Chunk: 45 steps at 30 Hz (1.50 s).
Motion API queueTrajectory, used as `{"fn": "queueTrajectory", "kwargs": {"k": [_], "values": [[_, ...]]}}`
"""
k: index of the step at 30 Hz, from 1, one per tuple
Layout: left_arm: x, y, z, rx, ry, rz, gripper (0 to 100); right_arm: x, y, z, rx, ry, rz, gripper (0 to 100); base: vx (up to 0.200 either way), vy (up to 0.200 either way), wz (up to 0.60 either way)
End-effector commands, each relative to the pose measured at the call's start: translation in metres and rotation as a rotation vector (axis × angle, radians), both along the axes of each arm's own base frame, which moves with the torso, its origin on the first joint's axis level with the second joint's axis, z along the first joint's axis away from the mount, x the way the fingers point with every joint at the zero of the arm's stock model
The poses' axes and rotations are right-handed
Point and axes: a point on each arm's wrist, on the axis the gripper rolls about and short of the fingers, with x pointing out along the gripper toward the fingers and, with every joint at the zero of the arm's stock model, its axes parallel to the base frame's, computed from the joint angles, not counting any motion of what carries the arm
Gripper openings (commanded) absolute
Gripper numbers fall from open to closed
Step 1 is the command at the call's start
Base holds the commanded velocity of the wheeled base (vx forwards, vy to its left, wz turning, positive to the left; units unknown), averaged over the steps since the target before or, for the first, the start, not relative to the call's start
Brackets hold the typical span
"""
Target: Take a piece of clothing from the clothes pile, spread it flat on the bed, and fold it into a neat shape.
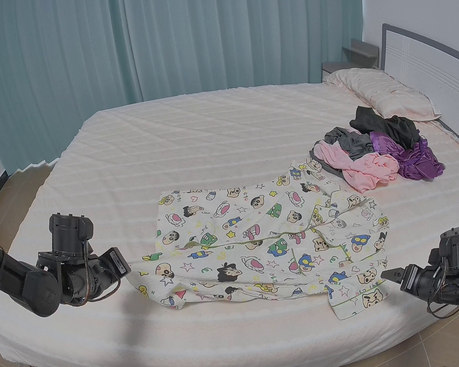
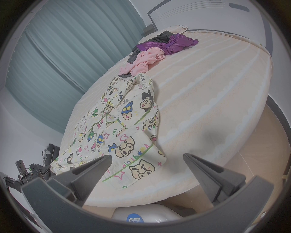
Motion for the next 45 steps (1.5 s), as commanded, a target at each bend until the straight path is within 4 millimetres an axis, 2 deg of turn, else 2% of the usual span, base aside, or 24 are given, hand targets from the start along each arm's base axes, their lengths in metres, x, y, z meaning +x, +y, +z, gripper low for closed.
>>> {"fn": "queueTrajectory", "kwargs": {"k": [1, 8, 14, 20, 26, 30, 36, 40, 41, 45], "values": [[0.004, 0.000, -0.006, 0.003, 0.016, 0.005, 100, 0.000, 0.000, 0.000, -0.002, 0.002, 0.005, 100, 0.000, 0.000, 0.00], [0.012, 0.002, -0.008, -0.001, 0.015, 0.019, 100, -0.005, 0.000, -0.002, -0.006, 0.019, 0.008, 100, 0.000, 0.000, 0.00], [-0.001, 0.004, -0.011, -0.031, 0.046, 0.043, 100, -0.005, -0.001, -0.014, -0.030, 0.081, 0.060, 100, 0.000, 0.000, 0.00], [-0.018, 0.002, -0.015, -0.090, 0.079, 0.069, 100, 0.002, -0.001, -0.022, -0.081, 0.094, 0.179, 100, 0.000, 0.000, 0.00], [-0.032, -0.008, -0.023, -0.163, 0.136, 0.043, 100, 0.020, -0.005, -0.031, -0.119, 0.081, 0.264, 100, 0.000, 0.000, 0.00], [-0.032, -0.009, -0.022, -0.169, 0.136, 0.034, 100, 0.031, -0.003, -0.030, -0.112, 0.046, 0.282, 100, 0.000, 0.000, 0.00], [-0.034, -0.008, -0.023, -0.169, 0.139, 0.034, 100, 0.037, 0.004, -0.029, -0.117, 0.022, 0.322, 100, 0.000, 0.000, 0.00], [-0.034, -0.008, -0.023, -0.169, 0.139, 0.034, 100, 0.037, 0.005, -0.036, -0.117, 0.046, 0.331, 100, 0.000, 0.000, 0.00], [-0.033, -0.008, -0.023, -0.169, 0.141, 0.034, 100, 0.037, 0.005, -0.036, -0.116, 0.046, 0.332, 0, 0.000, 0.000, 0.00], [-0.033, -0.008, -0.023, -0.169, 0.141, 0.034, 100, 0.034, 0.005, -0.033, -0.116, 0.034, 0.329, 0, 0.000, 0.000, 0.00]]}}
